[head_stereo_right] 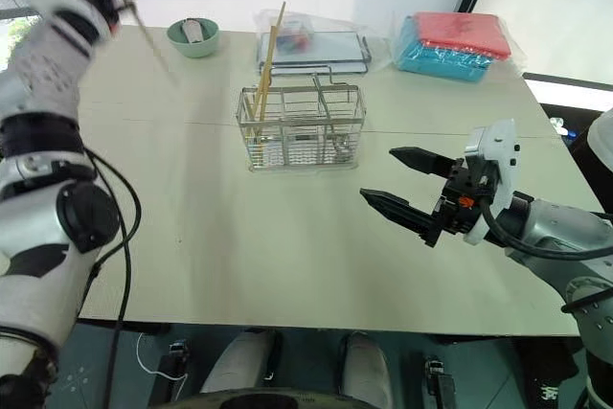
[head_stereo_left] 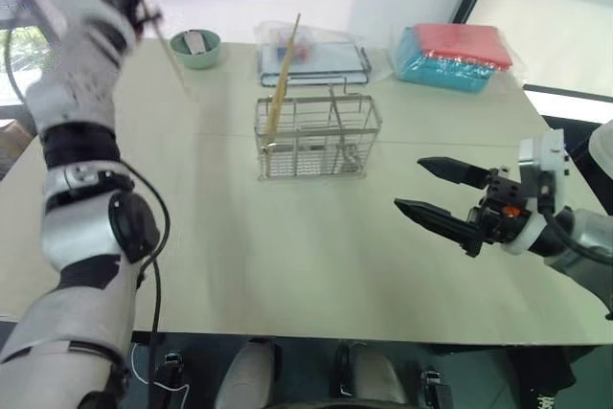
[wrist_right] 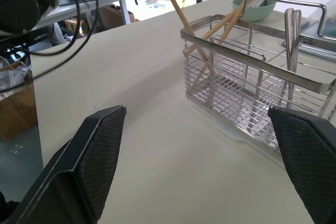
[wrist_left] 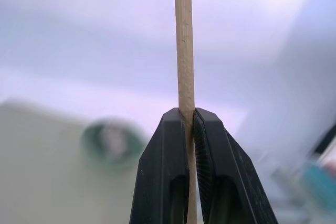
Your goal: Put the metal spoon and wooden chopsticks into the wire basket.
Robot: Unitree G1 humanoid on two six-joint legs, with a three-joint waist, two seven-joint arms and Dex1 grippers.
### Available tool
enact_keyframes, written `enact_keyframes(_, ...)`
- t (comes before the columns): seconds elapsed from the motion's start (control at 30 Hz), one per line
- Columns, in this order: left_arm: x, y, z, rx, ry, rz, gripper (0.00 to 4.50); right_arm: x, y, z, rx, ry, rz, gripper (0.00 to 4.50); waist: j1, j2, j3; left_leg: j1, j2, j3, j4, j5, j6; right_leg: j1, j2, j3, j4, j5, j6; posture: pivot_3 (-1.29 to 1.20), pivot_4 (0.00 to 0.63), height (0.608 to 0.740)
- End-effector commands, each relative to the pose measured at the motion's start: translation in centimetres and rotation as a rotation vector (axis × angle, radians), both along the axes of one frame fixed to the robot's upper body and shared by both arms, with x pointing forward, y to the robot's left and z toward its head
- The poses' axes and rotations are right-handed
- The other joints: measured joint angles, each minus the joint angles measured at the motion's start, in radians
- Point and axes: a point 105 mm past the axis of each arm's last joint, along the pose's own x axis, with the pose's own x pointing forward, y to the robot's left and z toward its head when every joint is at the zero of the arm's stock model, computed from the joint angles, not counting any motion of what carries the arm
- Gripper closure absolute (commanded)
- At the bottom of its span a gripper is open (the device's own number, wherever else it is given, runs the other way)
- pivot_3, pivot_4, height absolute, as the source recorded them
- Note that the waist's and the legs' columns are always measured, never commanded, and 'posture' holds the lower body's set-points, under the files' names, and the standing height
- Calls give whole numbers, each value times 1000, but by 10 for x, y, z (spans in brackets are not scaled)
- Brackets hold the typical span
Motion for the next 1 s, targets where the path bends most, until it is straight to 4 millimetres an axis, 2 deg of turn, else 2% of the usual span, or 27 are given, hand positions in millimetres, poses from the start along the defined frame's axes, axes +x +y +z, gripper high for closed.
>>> enact_keyframes(0.03,-18,-29,47,-17,-171,-135,4459,-6,3,6,2,-32,10,0,-3,1,-1,1,-1,0,0,-1,1,1,0,0,0,0,0,0,150,667)
enact_keyframes(0.1,-22,-47,59,-20,-205,-206,4459,-7,2,5,4,-30,2,0,-8,1,-1,2,-1,0,0,-1,2,2,0,0,0,0,0,0,150,667)
enact_keyframes(0.17,-25,-67,63,-10,-214,-277,4459,-8,1,4,8,-30,-8,0,-11,2,0,3,0,0,0,-1,2,2,0,0,1,0,1,0,150,667)
enact_keyframes(0.3,-29,-107,46,84,-203,-401,4459,-10,1,3,19,-34,-27,0,-13,2,0,3,2,0,0,-1,2,2,3,0,1,0,1,0,150,667)
enact_keyframes(0.43,-29,-128,25,159,-173,-450,4459,-11,0,1,26,-39,-48,0,-13,3,0,3,2,1,0,-1,2,1,4,1,1,0,1,0,150,667)
enact_keyframes(0.57,-32,-142,13,222,-152,-495,4459,-12,-3,0,32,-44,-75,0,-11,3,0,3,3,1,0,-1,2,2,4,1,1,0,1,0,150,667)
enact_keyframes(0.7,-33,-143,8,249,-138,-503,4459,-11,-4,-1,36,-45,-87,0,-11,3,0,3,3,1,0,-1,2,2,4,1,1,0,0,0,150,667)
enact_keyframes(0.83,-35,-150,-14,308,-95,-526,4459,-10,-4,0,40,-50,-100,0,-11,4,0,3,3,1,0,-1,2,2,4,1,1,0,0,0,150,667)
enact_keyframes(1.0,-38,-150,-34,364,-61,-510,4459,-9,-6,1,36,-55,-102,0,-11,4,0,3,3,1,0,-1,3,2,5,2,1,0,0,0,150,667)
